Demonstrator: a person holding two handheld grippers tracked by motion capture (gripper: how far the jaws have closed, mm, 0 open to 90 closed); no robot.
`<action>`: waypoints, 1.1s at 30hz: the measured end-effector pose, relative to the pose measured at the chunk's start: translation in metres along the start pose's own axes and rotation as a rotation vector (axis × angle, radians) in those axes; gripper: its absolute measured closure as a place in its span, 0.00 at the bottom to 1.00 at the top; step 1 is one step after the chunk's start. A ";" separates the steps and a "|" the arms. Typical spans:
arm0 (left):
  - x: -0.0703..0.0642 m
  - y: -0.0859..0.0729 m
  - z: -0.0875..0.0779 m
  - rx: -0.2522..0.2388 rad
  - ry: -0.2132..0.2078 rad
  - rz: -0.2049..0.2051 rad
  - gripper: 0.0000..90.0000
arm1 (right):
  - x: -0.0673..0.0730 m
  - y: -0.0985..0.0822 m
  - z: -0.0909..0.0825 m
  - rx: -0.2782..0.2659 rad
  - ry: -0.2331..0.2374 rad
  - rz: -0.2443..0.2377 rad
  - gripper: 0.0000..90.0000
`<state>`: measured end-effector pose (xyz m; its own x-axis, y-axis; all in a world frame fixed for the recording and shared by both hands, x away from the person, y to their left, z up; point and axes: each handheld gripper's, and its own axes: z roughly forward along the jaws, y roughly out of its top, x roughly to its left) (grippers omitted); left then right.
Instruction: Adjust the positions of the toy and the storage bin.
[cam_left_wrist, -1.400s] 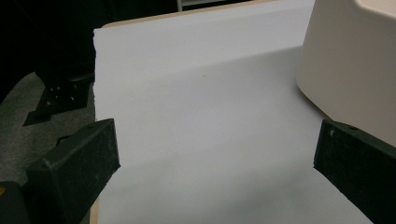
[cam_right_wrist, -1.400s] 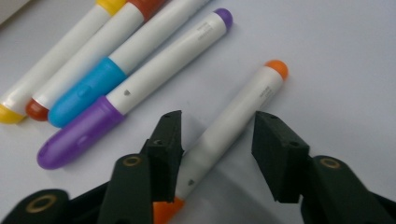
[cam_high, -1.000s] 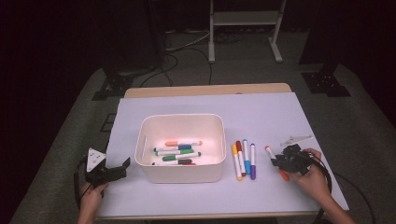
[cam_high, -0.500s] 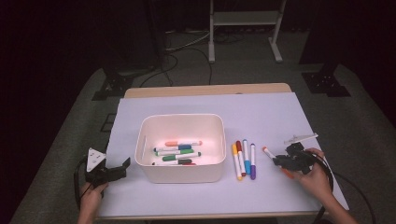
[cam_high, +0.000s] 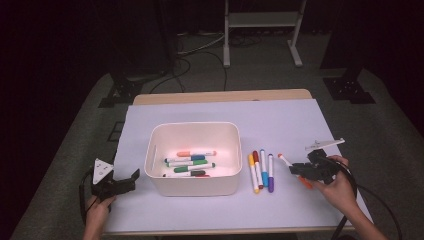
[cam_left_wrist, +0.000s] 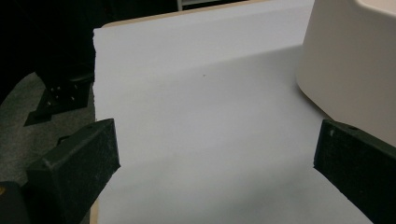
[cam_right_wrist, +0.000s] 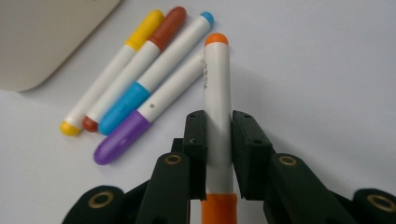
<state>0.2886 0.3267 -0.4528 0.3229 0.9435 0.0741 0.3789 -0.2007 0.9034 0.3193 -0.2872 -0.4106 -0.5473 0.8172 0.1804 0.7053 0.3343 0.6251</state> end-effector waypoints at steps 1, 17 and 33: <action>0.000 0.000 0.000 0.000 0.000 0.000 0.00 | 0.001 0.002 -0.002 -0.005 0.007 -0.003 0.84; 0.000 0.000 0.000 -0.003 -0.001 0.003 0.00 | 0.035 0.042 -0.038 -0.059 0.106 -0.079 0.84; 0.000 0.000 0.000 -0.005 -0.002 0.002 0.00 | 0.075 0.087 -0.062 -0.083 0.153 -0.193 0.84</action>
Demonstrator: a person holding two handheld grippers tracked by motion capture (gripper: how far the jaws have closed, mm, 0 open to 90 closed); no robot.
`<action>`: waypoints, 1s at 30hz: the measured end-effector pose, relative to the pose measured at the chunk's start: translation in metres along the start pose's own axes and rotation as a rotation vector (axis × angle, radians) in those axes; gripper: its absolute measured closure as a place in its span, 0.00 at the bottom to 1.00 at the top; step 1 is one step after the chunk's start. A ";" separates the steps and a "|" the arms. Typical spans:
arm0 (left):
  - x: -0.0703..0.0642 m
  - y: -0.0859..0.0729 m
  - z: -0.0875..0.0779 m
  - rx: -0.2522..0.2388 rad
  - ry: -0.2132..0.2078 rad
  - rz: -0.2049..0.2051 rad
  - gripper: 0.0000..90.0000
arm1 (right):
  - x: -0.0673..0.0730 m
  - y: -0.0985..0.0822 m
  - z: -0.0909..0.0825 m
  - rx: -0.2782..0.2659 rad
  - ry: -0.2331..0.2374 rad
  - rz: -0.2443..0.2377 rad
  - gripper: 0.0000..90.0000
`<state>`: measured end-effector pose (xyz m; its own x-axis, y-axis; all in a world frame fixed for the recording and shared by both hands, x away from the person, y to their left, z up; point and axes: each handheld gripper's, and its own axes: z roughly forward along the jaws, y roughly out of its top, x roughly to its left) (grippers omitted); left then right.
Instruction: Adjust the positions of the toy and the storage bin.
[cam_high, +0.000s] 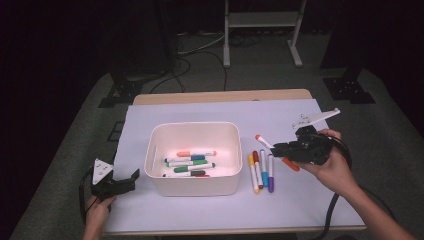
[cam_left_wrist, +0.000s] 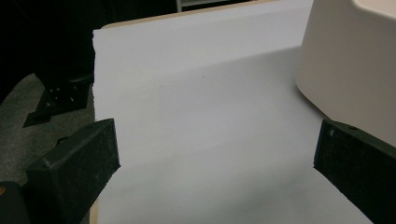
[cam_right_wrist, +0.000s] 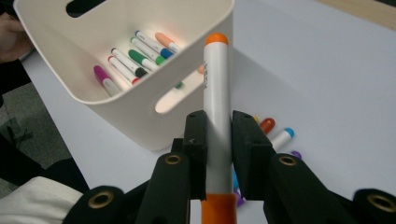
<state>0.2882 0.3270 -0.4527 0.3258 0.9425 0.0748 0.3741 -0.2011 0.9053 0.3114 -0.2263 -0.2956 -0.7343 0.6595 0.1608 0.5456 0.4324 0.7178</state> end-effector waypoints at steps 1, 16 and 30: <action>0.000 0.000 0.000 0.003 -0.001 0.000 0.00 | 0.002 0.004 0.000 -0.002 0.005 -0.009 0.84; 0.000 0.000 0.000 0.003 -0.003 -0.004 0.00 | 0.034 0.046 0.007 0.003 0.080 -0.098 0.84; 0.000 0.000 0.000 0.008 -0.004 -0.003 0.00 | 0.070 0.079 0.031 0.024 0.168 -0.194 0.84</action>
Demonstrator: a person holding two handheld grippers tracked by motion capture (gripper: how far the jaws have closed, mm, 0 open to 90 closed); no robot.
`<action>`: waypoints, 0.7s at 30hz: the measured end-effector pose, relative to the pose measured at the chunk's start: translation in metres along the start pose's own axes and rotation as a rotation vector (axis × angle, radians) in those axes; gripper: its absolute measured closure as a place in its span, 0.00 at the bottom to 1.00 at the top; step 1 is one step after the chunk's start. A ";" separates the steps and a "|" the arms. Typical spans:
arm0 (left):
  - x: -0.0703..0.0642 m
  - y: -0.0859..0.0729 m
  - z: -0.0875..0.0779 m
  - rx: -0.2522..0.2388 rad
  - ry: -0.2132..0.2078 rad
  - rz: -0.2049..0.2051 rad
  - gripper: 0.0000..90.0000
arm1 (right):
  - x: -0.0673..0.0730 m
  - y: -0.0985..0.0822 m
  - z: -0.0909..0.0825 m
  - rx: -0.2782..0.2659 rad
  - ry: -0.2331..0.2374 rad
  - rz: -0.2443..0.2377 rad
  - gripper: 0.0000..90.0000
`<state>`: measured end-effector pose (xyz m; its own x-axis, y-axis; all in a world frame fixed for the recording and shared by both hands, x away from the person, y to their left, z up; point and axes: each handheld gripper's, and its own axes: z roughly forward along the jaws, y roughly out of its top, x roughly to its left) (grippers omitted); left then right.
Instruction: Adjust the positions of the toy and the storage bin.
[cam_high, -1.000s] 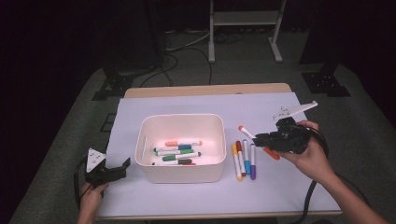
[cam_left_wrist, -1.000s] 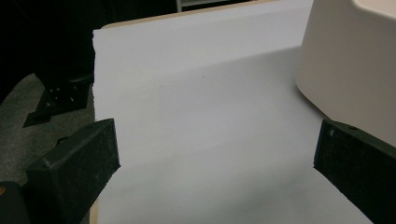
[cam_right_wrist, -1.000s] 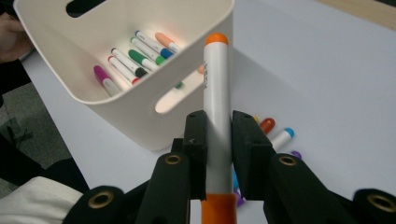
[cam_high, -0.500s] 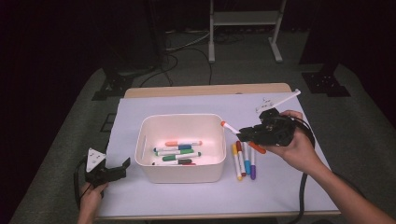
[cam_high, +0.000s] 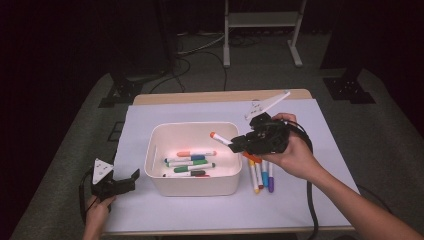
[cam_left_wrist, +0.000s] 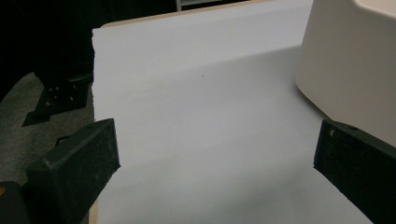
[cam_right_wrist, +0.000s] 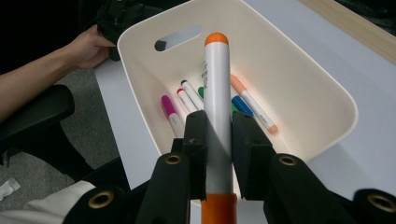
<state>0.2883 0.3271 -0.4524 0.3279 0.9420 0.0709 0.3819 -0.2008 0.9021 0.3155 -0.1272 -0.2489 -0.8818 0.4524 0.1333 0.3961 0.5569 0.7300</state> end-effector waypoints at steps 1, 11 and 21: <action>0.000 0.000 0.000 -0.001 0.000 0.002 0.00 | 0.002 0.003 0.003 0.003 0.008 -0.002 0.84; 0.000 0.000 0.000 0.001 -0.002 0.003 0.00 | 0.010 0.018 0.024 0.027 0.047 -0.045 0.84; 0.000 0.000 0.000 0.002 -0.004 0.002 0.00 | 0.014 0.029 0.051 0.051 0.096 -0.076 0.84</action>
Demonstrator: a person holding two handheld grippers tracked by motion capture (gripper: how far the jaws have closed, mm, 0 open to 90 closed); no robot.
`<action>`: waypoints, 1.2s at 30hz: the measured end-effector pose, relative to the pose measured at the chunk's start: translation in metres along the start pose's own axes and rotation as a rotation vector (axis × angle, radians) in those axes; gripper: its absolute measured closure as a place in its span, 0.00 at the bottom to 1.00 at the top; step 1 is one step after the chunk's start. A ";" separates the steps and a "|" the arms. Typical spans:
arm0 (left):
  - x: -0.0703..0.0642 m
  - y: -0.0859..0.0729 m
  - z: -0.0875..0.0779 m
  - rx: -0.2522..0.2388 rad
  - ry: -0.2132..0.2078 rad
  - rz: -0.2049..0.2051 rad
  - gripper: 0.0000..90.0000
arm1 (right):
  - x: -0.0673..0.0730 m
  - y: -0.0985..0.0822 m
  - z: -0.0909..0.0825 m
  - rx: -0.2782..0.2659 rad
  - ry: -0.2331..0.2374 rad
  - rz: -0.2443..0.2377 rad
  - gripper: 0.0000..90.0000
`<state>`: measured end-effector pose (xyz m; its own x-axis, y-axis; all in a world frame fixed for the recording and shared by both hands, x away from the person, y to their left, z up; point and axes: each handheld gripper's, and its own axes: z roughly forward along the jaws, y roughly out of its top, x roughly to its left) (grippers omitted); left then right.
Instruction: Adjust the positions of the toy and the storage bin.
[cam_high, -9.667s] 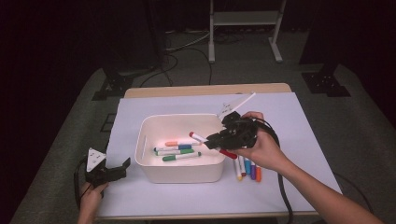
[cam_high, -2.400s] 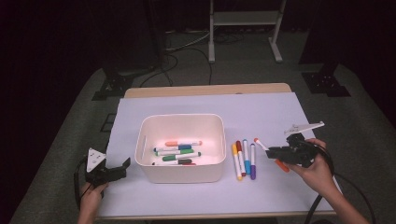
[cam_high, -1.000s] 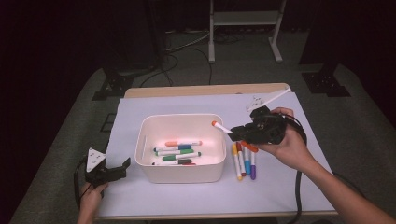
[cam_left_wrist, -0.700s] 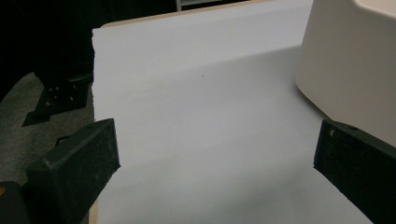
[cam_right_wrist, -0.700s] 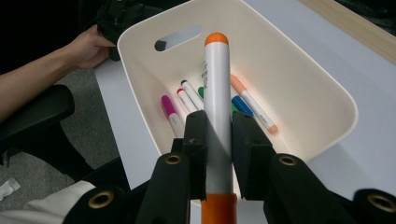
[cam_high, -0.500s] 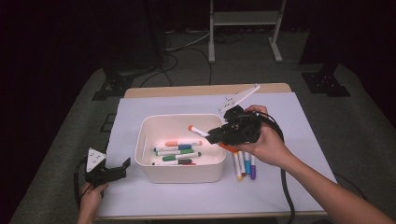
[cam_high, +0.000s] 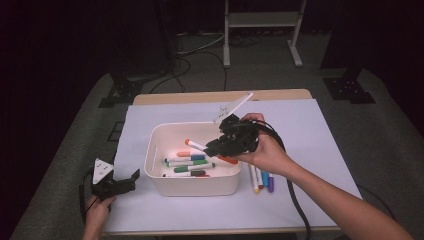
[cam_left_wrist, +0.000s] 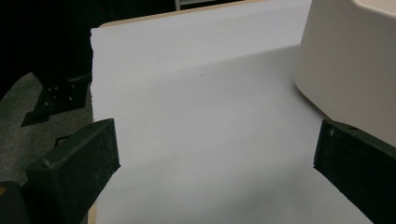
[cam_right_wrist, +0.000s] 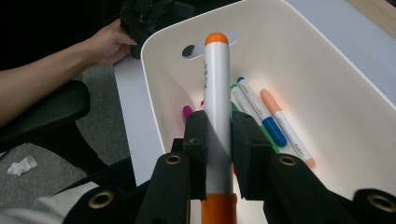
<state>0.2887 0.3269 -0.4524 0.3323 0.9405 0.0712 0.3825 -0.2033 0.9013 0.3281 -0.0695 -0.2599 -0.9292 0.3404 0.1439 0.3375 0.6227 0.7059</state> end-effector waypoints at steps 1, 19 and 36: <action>0.000 0.000 0.000 0.000 0.000 0.000 0.00 | 0.000 0.001 0.002 0.000 0.005 -0.006 0.84; 0.000 0.000 0.000 -0.006 -0.004 -0.006 0.00 | -0.001 0.016 0.060 0.066 0.074 -0.057 0.84; 0.001 0.000 0.000 -0.011 -0.005 -0.009 0.00 | -0.003 0.018 0.108 0.141 0.111 -0.096 0.84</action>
<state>0.2888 0.3276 -0.4527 0.3335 0.9408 0.0604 0.3757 -0.1914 0.9068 0.3529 0.0173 -0.3228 -0.9665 0.1994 0.1618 0.2568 0.7439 0.6170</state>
